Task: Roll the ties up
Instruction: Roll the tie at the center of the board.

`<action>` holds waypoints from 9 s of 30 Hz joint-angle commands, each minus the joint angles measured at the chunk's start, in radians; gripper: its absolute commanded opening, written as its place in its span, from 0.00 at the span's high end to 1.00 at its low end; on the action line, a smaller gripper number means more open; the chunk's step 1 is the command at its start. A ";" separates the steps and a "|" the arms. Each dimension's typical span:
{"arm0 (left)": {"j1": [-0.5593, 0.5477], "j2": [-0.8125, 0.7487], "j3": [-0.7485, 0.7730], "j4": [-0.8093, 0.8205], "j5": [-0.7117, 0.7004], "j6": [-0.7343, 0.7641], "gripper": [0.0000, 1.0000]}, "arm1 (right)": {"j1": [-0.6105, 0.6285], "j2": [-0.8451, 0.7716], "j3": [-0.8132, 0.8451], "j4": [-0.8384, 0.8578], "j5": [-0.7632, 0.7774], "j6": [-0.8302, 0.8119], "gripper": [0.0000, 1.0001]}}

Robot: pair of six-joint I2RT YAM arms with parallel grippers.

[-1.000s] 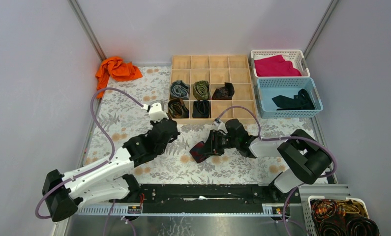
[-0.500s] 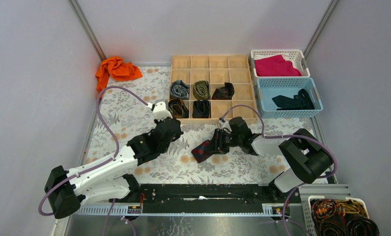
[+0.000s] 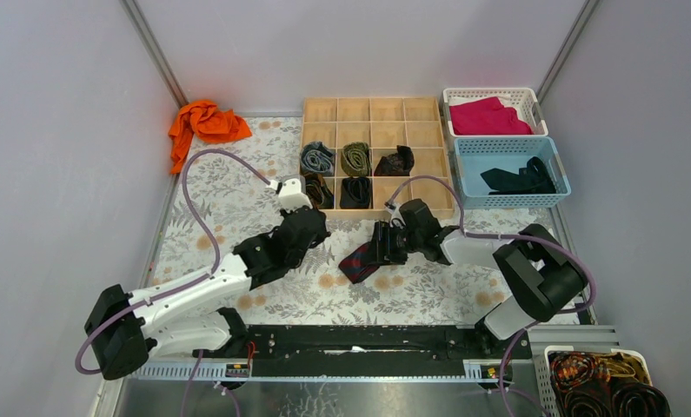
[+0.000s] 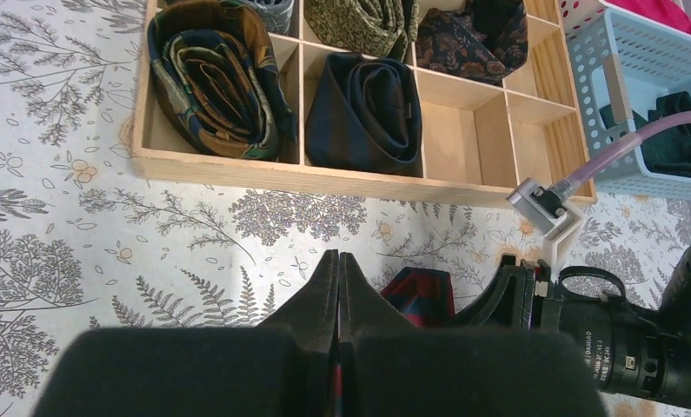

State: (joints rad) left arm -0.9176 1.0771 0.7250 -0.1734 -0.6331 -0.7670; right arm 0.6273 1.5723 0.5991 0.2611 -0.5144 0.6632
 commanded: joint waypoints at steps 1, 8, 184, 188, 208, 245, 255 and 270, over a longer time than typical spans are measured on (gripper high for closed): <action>0.001 0.036 0.000 0.080 0.022 0.023 1.00 | -0.008 -0.053 0.051 -0.175 0.136 -0.107 0.40; 0.006 0.160 0.004 0.144 0.073 0.017 1.00 | -0.008 -0.104 0.093 -0.292 0.175 -0.165 0.35; -0.190 0.196 -0.319 0.230 0.069 -0.491 0.84 | 0.197 0.088 0.308 -0.481 0.544 -0.189 0.83; -0.182 0.155 -0.312 0.178 0.058 -0.482 0.85 | 0.257 0.026 0.251 -0.476 0.573 -0.140 0.83; -0.142 -0.110 -0.145 -0.115 -0.050 -0.262 0.70 | 0.292 -0.329 0.027 -0.476 0.622 -0.039 0.94; 0.229 0.760 0.094 0.290 0.811 0.260 1.00 | 0.725 0.186 0.364 -0.546 1.329 -0.052 1.00; 0.229 0.734 0.051 0.281 0.780 0.248 1.00 | 0.670 0.208 0.404 -0.508 1.340 -0.133 1.00; 0.260 0.237 0.129 -0.048 0.314 0.042 0.73 | 0.749 -0.053 0.427 -0.788 1.429 -0.095 0.68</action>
State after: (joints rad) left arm -0.6655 1.4933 0.8551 -0.1165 -0.1741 -0.6403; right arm 1.3472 1.5295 0.9543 -0.3779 0.8001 0.5583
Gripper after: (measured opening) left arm 0.245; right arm 0.272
